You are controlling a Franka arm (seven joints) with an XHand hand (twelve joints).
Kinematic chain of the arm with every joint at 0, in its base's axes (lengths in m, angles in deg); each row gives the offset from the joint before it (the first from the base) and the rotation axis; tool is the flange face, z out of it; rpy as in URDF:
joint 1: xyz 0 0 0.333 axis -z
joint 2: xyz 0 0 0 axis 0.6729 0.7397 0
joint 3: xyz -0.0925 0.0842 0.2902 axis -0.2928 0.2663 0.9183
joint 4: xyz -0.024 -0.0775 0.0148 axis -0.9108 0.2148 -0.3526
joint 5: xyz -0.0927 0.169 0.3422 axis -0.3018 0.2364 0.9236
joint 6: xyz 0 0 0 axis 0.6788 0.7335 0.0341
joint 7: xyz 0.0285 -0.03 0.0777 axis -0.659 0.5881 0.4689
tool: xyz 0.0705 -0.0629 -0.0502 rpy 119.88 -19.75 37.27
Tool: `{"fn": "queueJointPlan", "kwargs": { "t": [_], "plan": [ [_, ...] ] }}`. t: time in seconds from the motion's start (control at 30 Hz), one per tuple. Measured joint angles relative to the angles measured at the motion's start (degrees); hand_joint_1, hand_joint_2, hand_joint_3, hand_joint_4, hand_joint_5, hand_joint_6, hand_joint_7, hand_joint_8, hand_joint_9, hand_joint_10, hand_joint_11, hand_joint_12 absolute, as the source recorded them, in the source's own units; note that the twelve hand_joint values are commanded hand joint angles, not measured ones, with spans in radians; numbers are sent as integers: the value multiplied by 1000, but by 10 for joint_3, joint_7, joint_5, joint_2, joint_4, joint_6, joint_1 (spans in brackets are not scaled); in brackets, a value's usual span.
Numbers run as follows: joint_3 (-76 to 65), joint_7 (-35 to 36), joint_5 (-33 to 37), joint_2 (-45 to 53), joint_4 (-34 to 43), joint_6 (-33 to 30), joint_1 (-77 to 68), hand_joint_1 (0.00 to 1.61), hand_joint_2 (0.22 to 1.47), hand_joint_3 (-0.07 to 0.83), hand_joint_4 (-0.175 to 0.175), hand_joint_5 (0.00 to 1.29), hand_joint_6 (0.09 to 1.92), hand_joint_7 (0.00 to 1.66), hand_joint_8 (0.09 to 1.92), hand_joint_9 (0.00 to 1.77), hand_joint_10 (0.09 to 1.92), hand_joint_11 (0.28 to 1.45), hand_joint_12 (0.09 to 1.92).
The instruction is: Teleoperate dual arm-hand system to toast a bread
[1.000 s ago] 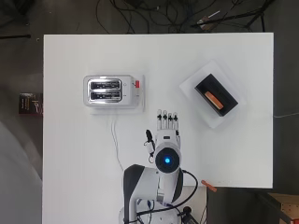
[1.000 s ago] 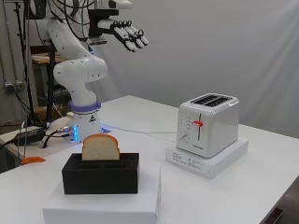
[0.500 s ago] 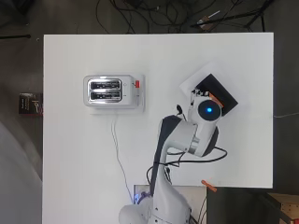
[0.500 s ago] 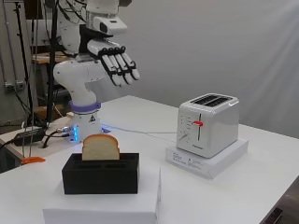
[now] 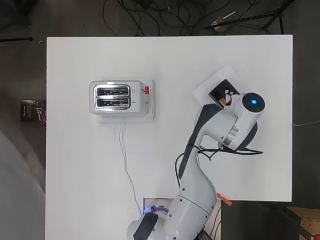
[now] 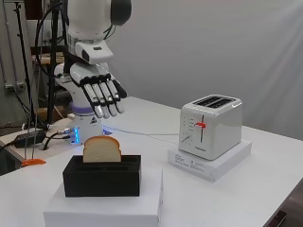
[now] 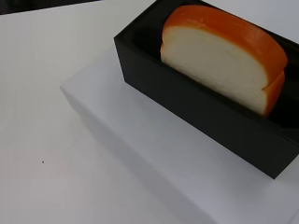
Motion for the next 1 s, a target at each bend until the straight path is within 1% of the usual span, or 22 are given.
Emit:
{"fn": "queueJointPlan", "kwargs": {
  "t": [0.07,0.17,0.27,0.4,0.57,0.63,0.67,0.7,0.73,0.77,0.8,0.83,0.9,0.97,1.0],
  "plan": [
    [0,28,10,36,14,0,5,213,1031,-10,-87,376,87,502,87,565,87,407,87],
    [13,61,22,91,25,-6,25,225,1027,-3,-77,416,87,533,87,592,87,408,87],
    [15,80,46,118,42,1,38,230,1047,5,-69,432,87,562,87,618,87,412,87],
    [12,87,48,135,55,2,47,248,1072,2,-90,386,87,609,87,679,87,424,87],
    [5,93,41,142,40,-4,56,290,1041,-10,-97,365,87,599,87,689,87,427,87],
    [7,92,38,154,47,3,62,332,1013,-18,-107,349,87,610,87,694,87,429,87],
    [9,92,36,163,58,7,67,709,1044,-12,-133,517,467,763,276,841,289,507,87],
    [10,93,34,175,71,10,72,967,1062,-3,-132,680,755,958,460,1039,425,638,87],
    [11,95,34,185,81,11,75,1114,1083,1,-148,773,867,1050,674,1206,517,766,112],
    [10,98,38,194,90,6,77,1188,1104,1,-160,808,928,1083,830,1295,585,798,260],
    [8,99,43,198,93,-2,79,1222,1121,-1,-168,802,1001,1100,896,1342,558,776,387],
    [6,98,50,198,91,-9,81,1236,1134,-2,-172,782,1069,1106,921,1377,475,744,478],
    [3,91,62,192,78,-11,83,1243,1146,-2,-175,751,1178,1118,893,1427,283,707,544],
    [4,84,67,185,68,-11,84,1243,1148,0,-175,737,1213,1125,873,1459,174,704,564],
    [8,85,66,178,61,-16,84,1245,1146,-2,-175,742,1202,1132,863,1482,134,702,617]
  ]
}}
